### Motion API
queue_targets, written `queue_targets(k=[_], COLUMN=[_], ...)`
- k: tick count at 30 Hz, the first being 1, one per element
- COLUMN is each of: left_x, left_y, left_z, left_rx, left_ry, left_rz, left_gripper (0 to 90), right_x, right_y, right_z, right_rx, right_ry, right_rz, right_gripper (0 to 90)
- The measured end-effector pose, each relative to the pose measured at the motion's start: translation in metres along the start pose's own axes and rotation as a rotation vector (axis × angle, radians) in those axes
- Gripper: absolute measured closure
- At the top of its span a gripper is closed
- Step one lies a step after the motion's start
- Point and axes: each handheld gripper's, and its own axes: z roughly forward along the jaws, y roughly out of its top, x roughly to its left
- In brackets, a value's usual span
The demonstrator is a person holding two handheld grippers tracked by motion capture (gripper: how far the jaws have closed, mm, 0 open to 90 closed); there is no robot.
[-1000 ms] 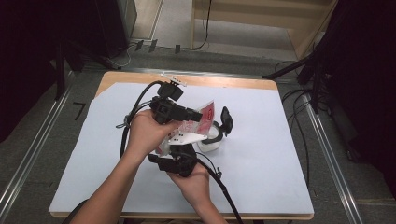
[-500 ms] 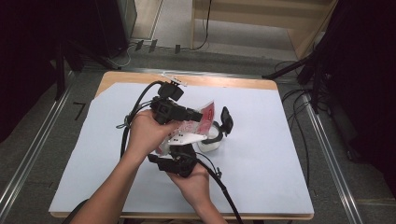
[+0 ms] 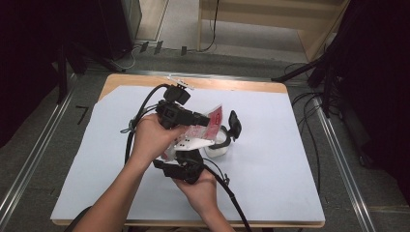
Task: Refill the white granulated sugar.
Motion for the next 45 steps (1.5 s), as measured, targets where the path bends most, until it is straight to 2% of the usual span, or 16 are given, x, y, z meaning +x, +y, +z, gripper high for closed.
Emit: queue_targets(k=[28, 33, 38, 45], left_x=[-0.0011, -0.0013, -0.0031, -0.0026], left_y=[0.0007, 0.0009, 0.0018, 0.0041], left_z=[0.0000, 0.0001, 0.0003, -0.0004], left_rx=[0.000, -0.003, -0.007, 0.006], left_ry=[0.004, 0.006, 0.022, 0.018], left_rz=[0.006, 0.005, 0.015, 0.012], left_gripper=[75.8, 75.7, 75.4, 75.3], right_x=[0.0008, 0.0011, 0.0009, 0.0019], right_y=[0.0005, 0.0008, 0.0029, 0.0043], right_z=[-0.0014, -0.0016, -0.0030, -0.0035], right_rx=[0.002, 0.002, 0.001, -0.001], right_ry=[-0.004, -0.001, 0.009, -0.002], right_rz=[0.001, 0.012, 0.046, 0.039], right_gripper=[63.4, 63.6, 63.6, 63.1])
